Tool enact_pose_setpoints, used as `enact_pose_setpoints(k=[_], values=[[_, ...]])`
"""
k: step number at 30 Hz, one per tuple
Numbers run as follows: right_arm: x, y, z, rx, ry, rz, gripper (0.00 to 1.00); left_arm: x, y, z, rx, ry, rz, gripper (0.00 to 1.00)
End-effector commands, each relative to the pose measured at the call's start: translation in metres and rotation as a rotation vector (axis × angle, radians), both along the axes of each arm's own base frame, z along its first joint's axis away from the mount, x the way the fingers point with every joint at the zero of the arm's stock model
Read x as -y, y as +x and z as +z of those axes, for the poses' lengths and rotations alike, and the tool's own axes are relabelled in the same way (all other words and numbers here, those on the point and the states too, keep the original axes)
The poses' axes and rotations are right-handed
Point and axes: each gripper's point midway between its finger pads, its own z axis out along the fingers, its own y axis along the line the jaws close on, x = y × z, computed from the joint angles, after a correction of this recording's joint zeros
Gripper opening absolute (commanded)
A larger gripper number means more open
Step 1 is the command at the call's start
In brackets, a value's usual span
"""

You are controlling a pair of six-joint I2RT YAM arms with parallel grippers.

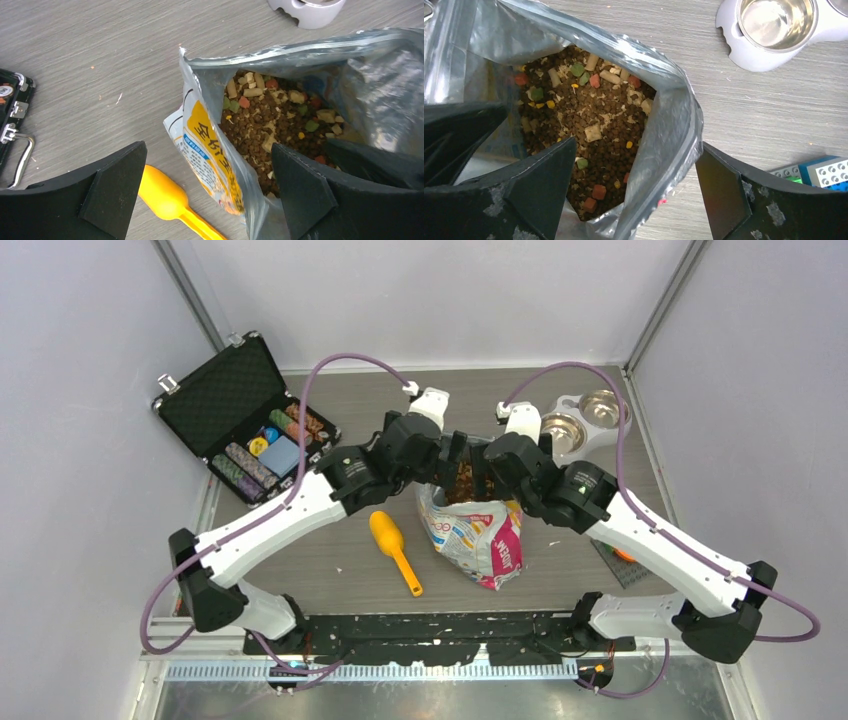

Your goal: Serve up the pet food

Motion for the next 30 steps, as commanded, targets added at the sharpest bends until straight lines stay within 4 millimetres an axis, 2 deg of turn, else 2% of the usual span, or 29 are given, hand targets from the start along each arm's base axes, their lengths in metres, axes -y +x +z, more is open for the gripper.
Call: enact_pose_setpoints(k=[1,4,5,6,10,13,14,19,21,24,25,27,28,30], values=[[0.014,-0.008,0.004,0.019,0.008,-0.061,0.95,0.010,0.025,0.008,0.077,0.024,0.049,0.99],[0.018,-0.014,0.000,-0.002,-0.019,-0.057,0.96,0.014,0.040,0.005,0.088,0.092,0.090,0.99],[0.021,-0.018,-0.002,-0.013,-0.038,-0.057,0.97,0.012,0.046,0.008,0.099,0.116,0.121,0.98],[0.025,-0.019,0.000,-0.010,-0.036,-0.069,0.98,0.010,0.050,0.002,0.096,0.151,0.145,0.95],[0.043,-0.029,-0.002,-0.024,-0.059,-0.103,0.98,0.007,0.058,-0.008,0.100,0.199,0.182,0.66],[0.059,-0.039,-0.002,-0.036,-0.082,-0.122,0.91,-0.003,0.062,-0.010,0.106,0.211,0.206,0.58],[0.064,-0.041,-0.003,-0.037,-0.089,-0.133,0.84,-0.010,0.064,-0.010,0.112,0.220,0.225,0.54],[0.099,-0.058,-0.009,-0.063,-0.166,-0.204,0.60,-0.051,0.082,-0.005,0.116,0.232,0.323,0.43],[0.111,-0.064,-0.008,-0.063,-0.184,-0.233,0.41,-0.066,0.090,0.000,0.117,0.227,0.355,0.35],[0.123,-0.068,-0.004,-0.049,-0.185,-0.259,0.29,-0.085,0.096,0.011,0.119,0.234,0.403,0.28],[0.127,-0.069,-0.001,-0.036,-0.181,-0.269,0.14,-0.090,0.097,0.016,0.122,0.237,0.412,0.24],[0.133,-0.069,0.003,-0.009,-0.180,-0.283,0.06,-0.096,0.097,0.026,0.137,0.241,0.427,0.14],[0.135,-0.069,0.005,-0.001,-0.175,-0.287,0.06,-0.099,0.096,0.032,0.145,0.239,0.433,0.02],[0.137,-0.066,0.010,0.027,-0.174,-0.300,0.05,-0.105,0.091,0.041,0.153,0.235,0.443,0.00]])
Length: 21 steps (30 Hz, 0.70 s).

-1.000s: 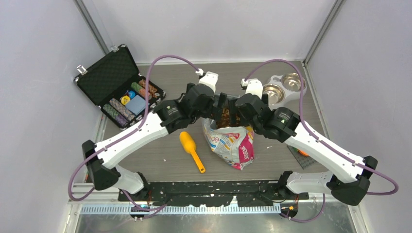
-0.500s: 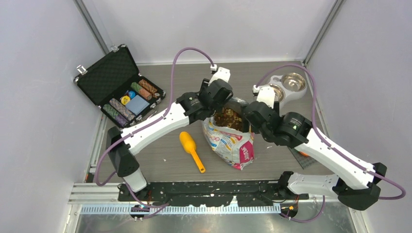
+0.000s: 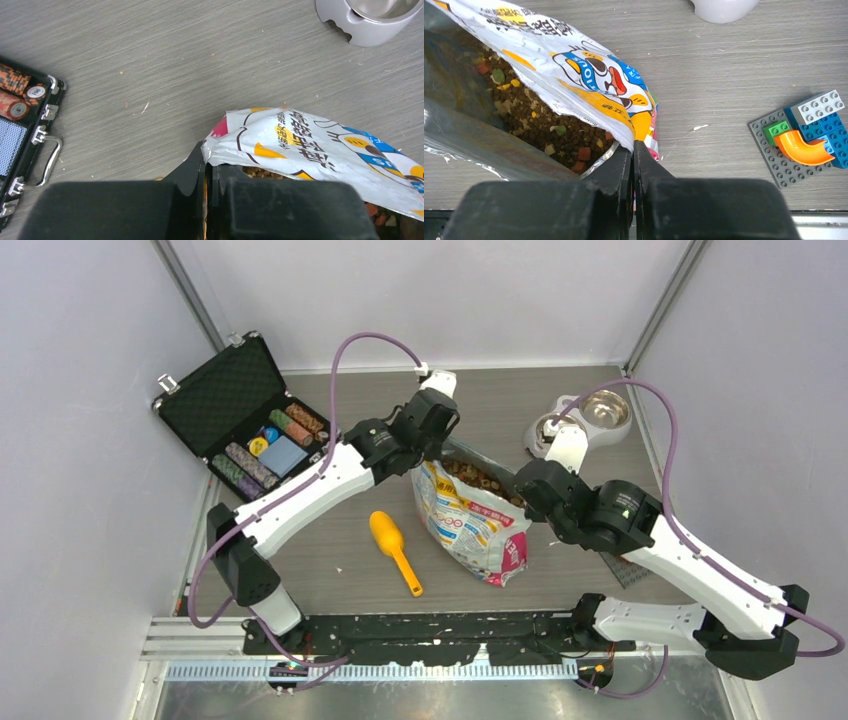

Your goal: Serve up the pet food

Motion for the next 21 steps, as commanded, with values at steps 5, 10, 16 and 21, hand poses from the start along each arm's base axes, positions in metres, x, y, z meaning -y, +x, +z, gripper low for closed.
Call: enact_pose_setpoints(k=[5,10,16,21], values=[[0.073,0.002,0.026,0.131,-0.238,-0.152,0.05,-0.114,0.002,0.073,0.175,0.065,0.282,0.00],[0.034,0.034,0.046,0.208,-0.133,-0.090,0.05,-0.124,-0.021,0.083,0.206,-0.022,0.225,0.00],[-0.035,0.048,0.054,0.256,0.039,0.180,0.05,-0.131,-0.025,0.095,0.250,-0.050,0.235,0.00],[-0.090,0.060,0.048,0.258,0.063,0.384,0.05,-0.101,-0.015,0.095,0.212,-0.089,0.152,0.00]])
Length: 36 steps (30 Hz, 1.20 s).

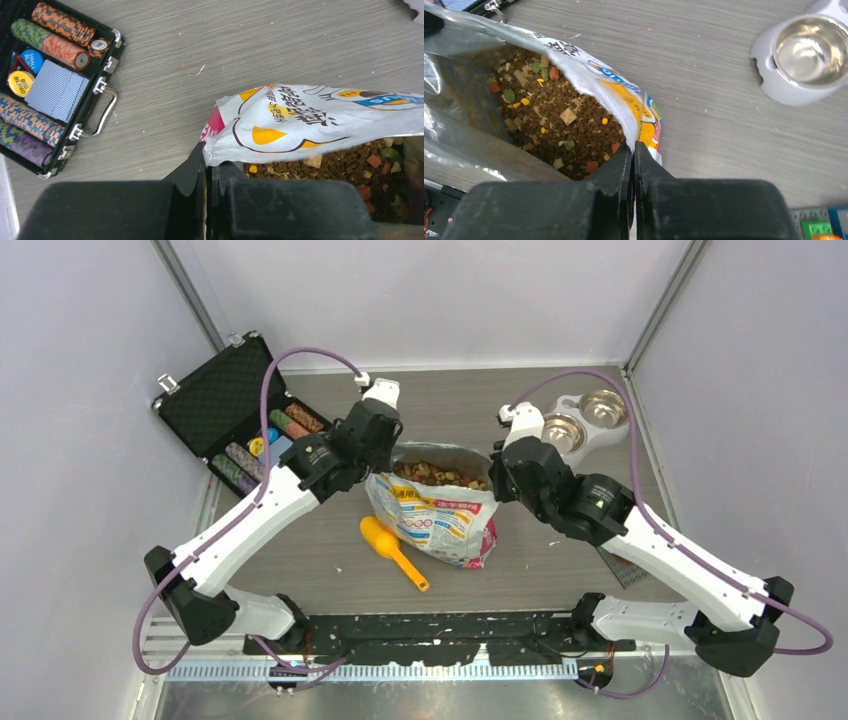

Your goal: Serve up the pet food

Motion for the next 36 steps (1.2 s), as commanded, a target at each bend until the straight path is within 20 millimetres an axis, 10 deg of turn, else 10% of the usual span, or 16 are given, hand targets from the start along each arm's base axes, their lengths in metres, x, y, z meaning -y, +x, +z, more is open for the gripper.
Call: enact_pose_setpoints(k=[1,15,19,23,27,36], values=[[-0.027,0.021,0.033,0.128,0.018,0.112,0.05,-0.004,0.030,0.083,0.235,-0.103,0.062,0.00],[-0.036,0.031,0.054,0.189,0.023,0.128,0.05,0.029,0.090,0.094,0.218,0.000,0.090,0.00],[-0.039,0.030,0.041,0.160,0.015,0.141,0.06,0.022,0.092,0.081,0.205,0.009,0.102,0.34],[-0.039,0.031,0.039,0.154,0.006,0.135,0.20,0.022,0.088,0.081,0.211,-0.017,0.086,0.81],[-0.042,0.029,0.049,0.166,0.033,0.151,0.29,0.024,0.079,0.094,0.217,-0.082,0.067,0.91],[-0.021,0.026,0.075,0.227,0.099,0.067,0.97,0.008,0.043,0.113,0.228,-0.206,0.052,0.99]])
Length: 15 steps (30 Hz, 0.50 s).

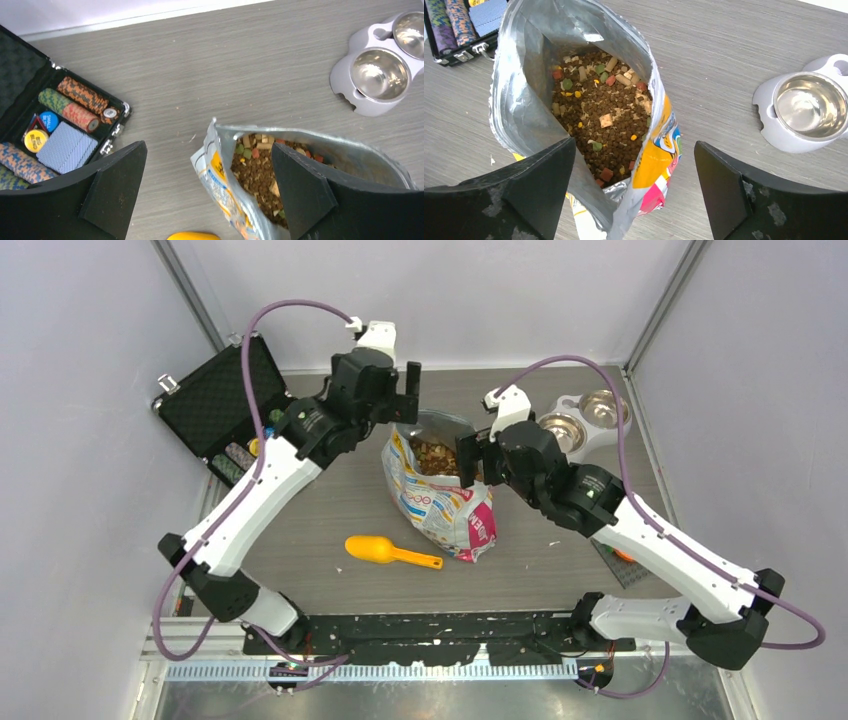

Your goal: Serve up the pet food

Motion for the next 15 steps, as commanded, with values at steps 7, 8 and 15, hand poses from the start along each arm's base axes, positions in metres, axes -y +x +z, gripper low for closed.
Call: enact_pose_setpoints(k=[7,8,15], values=[[0.057,-0.021,0.055,0.166,0.193,-0.136,0.95,-0.078,-0.077,-0.017,0.081,-0.180,0.129,0.99],[0.070,-0.028,0.058,0.181,0.210,-0.156,0.95,-0.089,-0.087,-0.032,0.069,-0.198,0.159,0.99],[0.136,-0.067,0.061,0.215,0.404,-0.290,0.95,-0.128,-0.142,-0.155,-0.153,-0.256,0.320,0.99]])
